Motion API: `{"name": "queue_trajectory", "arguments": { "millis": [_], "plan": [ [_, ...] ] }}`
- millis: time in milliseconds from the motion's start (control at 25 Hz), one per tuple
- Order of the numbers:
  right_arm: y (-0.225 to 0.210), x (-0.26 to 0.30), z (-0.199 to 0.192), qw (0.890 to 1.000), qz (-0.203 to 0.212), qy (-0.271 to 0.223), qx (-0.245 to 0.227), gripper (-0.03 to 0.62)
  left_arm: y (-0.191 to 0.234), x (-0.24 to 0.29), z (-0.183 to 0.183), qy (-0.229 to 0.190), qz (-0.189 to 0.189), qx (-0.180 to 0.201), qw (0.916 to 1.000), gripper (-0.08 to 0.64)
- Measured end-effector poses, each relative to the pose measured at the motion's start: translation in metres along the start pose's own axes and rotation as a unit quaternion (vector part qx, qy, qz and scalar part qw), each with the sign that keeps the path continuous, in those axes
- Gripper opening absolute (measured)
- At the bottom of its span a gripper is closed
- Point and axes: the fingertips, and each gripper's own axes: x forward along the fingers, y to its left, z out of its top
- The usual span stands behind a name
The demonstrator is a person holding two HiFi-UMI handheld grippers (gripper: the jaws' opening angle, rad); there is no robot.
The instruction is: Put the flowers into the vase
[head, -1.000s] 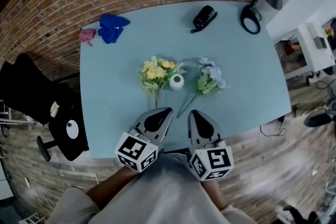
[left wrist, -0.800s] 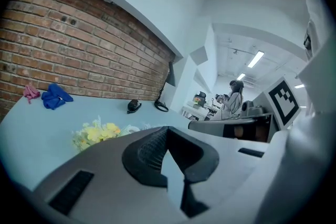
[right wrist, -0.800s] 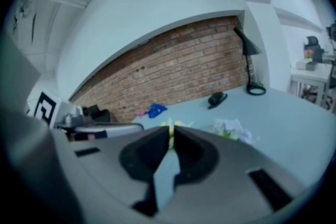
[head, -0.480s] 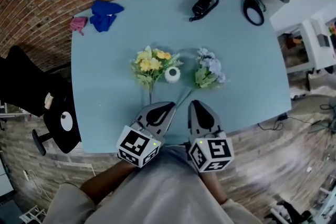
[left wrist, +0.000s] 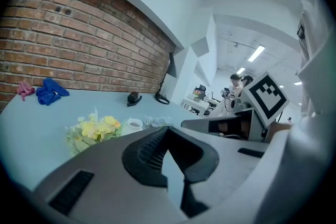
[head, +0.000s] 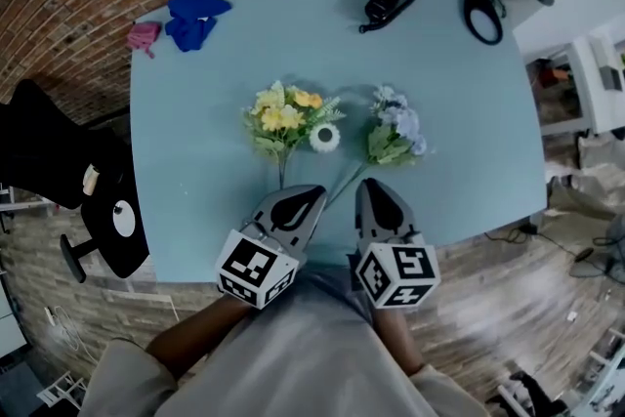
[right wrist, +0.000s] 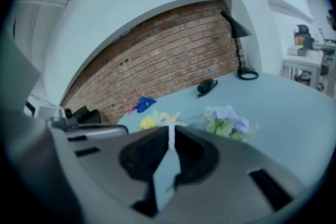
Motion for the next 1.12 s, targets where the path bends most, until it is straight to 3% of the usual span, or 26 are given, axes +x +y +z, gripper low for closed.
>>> {"name": "queue_trajectory", "arguments": {
  "millis": [320,680,1120],
  "plan": [
    [-0.014,0.014,-0.010,1.000,-0.012,0.020,0.012,0.032,0.009,0.004,-0.006,0.007,0.009,-0.016,0.9998,0.020],
    [-0.031,0.028,-0.025,0.998,-0.025,0.045,0.029,0.089,0.015,0.008,-0.012,0.021,0.015,-0.022,0.9994,0.020],
    [-0.058,0.045,-0.047,0.993,-0.055,0.069,0.077,0.125,0.020,0.012,-0.019,0.033,0.020,-0.032,0.9988,0.020]
  ]
}}
